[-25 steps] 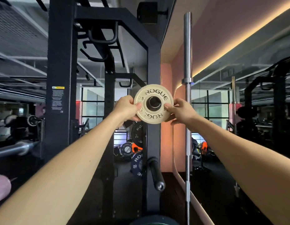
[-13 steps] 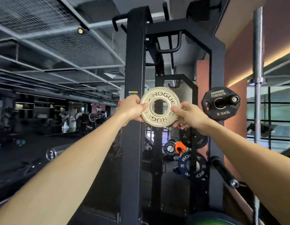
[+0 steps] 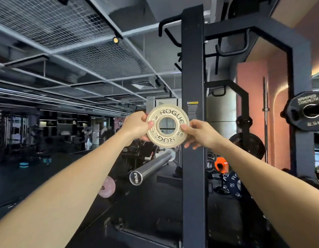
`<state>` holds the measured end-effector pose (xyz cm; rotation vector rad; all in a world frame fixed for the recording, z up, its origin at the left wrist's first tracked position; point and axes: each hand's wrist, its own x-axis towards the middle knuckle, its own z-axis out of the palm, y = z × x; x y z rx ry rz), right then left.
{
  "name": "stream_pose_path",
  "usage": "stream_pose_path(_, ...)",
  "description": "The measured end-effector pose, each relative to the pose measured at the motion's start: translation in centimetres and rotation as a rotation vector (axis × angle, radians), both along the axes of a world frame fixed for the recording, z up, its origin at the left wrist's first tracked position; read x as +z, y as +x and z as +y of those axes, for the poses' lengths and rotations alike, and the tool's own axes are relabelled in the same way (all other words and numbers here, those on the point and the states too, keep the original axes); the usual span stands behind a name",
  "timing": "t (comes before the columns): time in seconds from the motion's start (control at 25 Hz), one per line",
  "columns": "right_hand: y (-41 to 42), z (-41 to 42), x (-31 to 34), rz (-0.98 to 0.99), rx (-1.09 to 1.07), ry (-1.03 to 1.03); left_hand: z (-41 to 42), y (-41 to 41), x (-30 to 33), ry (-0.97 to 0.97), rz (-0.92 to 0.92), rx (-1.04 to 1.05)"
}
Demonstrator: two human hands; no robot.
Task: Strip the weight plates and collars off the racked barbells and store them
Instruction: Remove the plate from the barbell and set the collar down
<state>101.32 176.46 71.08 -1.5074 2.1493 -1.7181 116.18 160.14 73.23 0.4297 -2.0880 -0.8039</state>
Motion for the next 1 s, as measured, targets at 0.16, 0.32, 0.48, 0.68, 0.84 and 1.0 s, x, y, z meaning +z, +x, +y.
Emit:
stream_pose_path(0.16, -0.4, -4.8, -0.2, 0.023, -0.021, 0.02, -5.1, -0.6, -0.5, 0.028, 0.021, 0.017)
stream_pose_path(0.32, -2.6, -8.6, -0.4, 0.034, -0.049, 0.015, -9.3, -3.0, -0.7, 0.031, 0.016, -0.016)
stream_pose_path(0.48, -5.0, -12.0, -0.3, 0.044, -0.083, 0.037, -13.2, -5.9, -0.6, 0.026, -0.015, -0.051)
stream_pose_path(0.68, -4.6, -14.0, -0.7, 0.031, -0.145, 0.102, -16.0, -6.6, -1.3, 0.072, -0.073, -0.141)
stream_pose_path(0.84, -0.8, -13.8, -1.3, 0.046, -0.217, 0.107, -16.9, -4.5, -1.6, 0.043, -0.109, -0.204)
stream_pose_path(1.0, 4.6, -12.5, -3.0, 0.011, -0.274, 0.13, -16.9, -1.1, -3.6, 0.101, -0.144, -0.296)
